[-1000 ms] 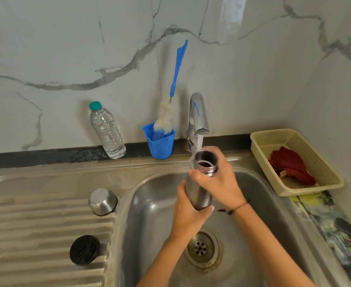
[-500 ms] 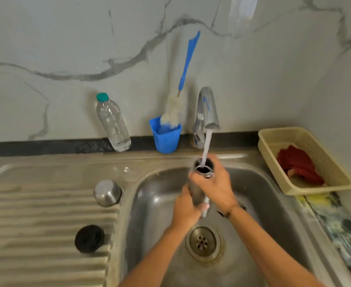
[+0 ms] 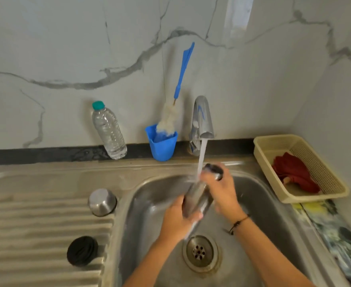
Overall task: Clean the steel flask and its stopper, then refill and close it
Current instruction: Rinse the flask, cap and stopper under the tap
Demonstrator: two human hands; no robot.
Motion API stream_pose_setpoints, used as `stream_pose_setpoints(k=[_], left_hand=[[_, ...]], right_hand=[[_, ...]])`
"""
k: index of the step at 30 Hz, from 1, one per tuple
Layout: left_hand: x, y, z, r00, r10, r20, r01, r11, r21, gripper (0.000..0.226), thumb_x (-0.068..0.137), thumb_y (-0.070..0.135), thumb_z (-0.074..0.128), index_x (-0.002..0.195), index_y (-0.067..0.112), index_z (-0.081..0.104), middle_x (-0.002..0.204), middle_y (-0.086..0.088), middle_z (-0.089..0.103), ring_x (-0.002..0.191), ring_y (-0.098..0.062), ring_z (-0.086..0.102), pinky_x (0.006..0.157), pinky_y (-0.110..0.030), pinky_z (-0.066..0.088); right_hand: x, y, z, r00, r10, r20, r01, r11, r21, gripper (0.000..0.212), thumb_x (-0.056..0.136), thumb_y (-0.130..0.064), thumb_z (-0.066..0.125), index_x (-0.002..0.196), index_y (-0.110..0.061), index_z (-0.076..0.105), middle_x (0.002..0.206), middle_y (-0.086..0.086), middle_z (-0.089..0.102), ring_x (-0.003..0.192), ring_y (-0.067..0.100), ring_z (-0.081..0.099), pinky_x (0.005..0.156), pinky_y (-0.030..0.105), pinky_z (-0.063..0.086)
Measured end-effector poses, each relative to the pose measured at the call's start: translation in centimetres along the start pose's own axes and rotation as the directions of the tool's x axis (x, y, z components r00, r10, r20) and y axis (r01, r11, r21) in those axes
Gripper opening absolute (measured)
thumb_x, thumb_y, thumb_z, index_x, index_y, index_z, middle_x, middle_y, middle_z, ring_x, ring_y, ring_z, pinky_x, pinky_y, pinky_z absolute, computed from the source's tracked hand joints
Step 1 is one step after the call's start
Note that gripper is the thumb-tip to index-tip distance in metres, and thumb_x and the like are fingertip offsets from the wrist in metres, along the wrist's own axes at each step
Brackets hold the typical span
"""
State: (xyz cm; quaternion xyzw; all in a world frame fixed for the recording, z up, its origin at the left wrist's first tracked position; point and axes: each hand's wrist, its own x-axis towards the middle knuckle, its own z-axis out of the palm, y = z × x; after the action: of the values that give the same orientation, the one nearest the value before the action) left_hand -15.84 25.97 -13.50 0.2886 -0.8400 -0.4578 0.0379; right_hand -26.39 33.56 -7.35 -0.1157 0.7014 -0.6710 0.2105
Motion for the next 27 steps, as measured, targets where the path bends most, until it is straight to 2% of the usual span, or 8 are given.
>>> stream_pose_setpoints(k=[2, 5, 8, 13, 15, 21, 24, 27], left_hand=[[0.7, 1.0, -0.7, 0.999, 0.054, 0.006, -0.054, 0.995, 0.086, 0.057, 0.081, 0.045, 0.067, 0.130, 0.026, 0.047, 0.116, 0.008, 0.055, 0.104, -0.011, 0.056, 0.085, -0.025, 0.049], [2.3, 4.3, -2.8, 0.984, 0.114, 0.137, -0.160, 0.903, 0.399, 0.052, 0.083, 0.052, 0.061, 0.122, 0.018, 0.054, 0.111, 0.002, 0.059, 0.100, -0.018, 0.057, 0.083, -0.033, 0.050], [3.8, 7.5, -4.5, 0.942, 0.098, 0.319, -0.277, 0.766, 0.580, 0.041, 0.085, 0.047, 0.059, 0.108, 0.013, 0.060, 0.102, -0.003, 0.062, 0.089, -0.019, 0.058, 0.076, -0.031, 0.051], [4.2, 11.3, -5.5, 0.914, 0.026, 0.404, -0.356, 0.528, 0.771, 0.046, 0.086, 0.040, 0.061, 0.124, 0.017, 0.051, 0.124, -0.008, 0.056, 0.098, -0.023, 0.053, 0.076, -0.031, 0.046], [3.9, 12.0, -5.5, 0.917, 0.046, 0.396, -0.371, 0.464, 0.805, 0.042, 0.088, 0.038, 0.058, 0.123, 0.016, 0.052, 0.124, -0.009, 0.058, 0.100, -0.024, 0.055, 0.075, -0.032, 0.046], [3.0, 11.5, -6.2, 0.908, 0.057, 0.415, -0.400, 0.408, 0.820, 0.038, 0.094, 0.038, 0.051, 0.121, 0.012, 0.055, 0.123, -0.008, 0.055, 0.103, -0.026, 0.057, 0.073, -0.033, 0.045], [2.1, 11.0, -6.6, 0.910, 0.118, 0.397, -0.406, 0.446, 0.798, 0.030, 0.095, 0.034, 0.049, 0.111, 0.010, 0.057, 0.111, -0.007, 0.057, 0.091, -0.023, 0.057, 0.069, -0.032, 0.044], [1.0, 8.8, -6.9, 0.942, 0.146, 0.302, -0.328, 0.589, 0.739, 0.031, 0.092, 0.033, 0.055, 0.111, 0.009, 0.055, 0.108, -0.006, 0.060, 0.086, -0.019, 0.055, 0.074, -0.031, 0.048]], right_hand=[[1.1, 1.1, -1.3, 0.936, 0.323, -0.140, -0.242, 0.880, 0.409, 0.034, 0.080, -0.018, 0.068, 0.108, -0.017, 0.050, 0.098, 0.009, 0.058, 0.089, 0.026, 0.060, 0.071, 0.037, 0.053], [2.0, 3.5, -2.3, 0.807, 0.585, -0.085, -0.380, 0.624, 0.683, 0.059, 0.070, -0.032, 0.074, 0.120, -0.012, 0.050, 0.108, 0.015, 0.060, 0.095, 0.030, 0.062, 0.074, 0.044, 0.054], [2.0, 5.3, -1.8, 0.723, 0.691, 0.026, -0.446, 0.438, 0.781, 0.058, 0.076, -0.041, 0.066, 0.125, -0.013, 0.051, 0.116, 0.014, 0.060, 0.099, 0.030, 0.060, 0.083, 0.044, 0.051], [0.9, 5.3, 0.1, 0.627, 0.750, 0.212, -0.497, 0.176, 0.850, 0.052, 0.084, -0.048, 0.055, 0.117, -0.009, 0.048, 0.107, 0.015, 0.058, 0.108, 0.027, 0.057, 0.098, 0.039, 0.045], [0.7, 5.3, 0.8, 0.605, 0.761, 0.234, -0.520, 0.155, 0.840, 0.053, 0.083, -0.049, 0.056, 0.116, -0.008, 0.051, 0.113, 0.014, 0.060, 0.106, 0.029, 0.059, 0.094, 0.041, 0.048], [1.1, 4.7, 1.4, 0.608, 0.763, 0.218, -0.546, 0.203, 0.813, 0.049, 0.083, -0.050, 0.057, 0.111, -0.010, 0.055, 0.084, 0.012, 0.062, 0.077, 0.024, 0.062, 0.083, 0.033, 0.054], [1.0, 4.5, 1.8, 0.618, 0.753, 0.226, -0.575, 0.237, 0.784, 0.045, 0.082, -0.050, 0.057, 0.105, -0.011, 0.056, 0.081, 0.009, 0.061, 0.068, 0.022, 0.059, 0.061, 0.029, 0.057], [1.0, 3.5, 1.7, 0.683, 0.688, 0.244, -0.598, 0.335, 0.728, 0.046, 0.080, -0.045, 0.062, 0.107, -0.008, 0.055, 0.094, 0.014, 0.062, 0.080, 0.027, 0.062, 0.075, 0.039, 0.056]])
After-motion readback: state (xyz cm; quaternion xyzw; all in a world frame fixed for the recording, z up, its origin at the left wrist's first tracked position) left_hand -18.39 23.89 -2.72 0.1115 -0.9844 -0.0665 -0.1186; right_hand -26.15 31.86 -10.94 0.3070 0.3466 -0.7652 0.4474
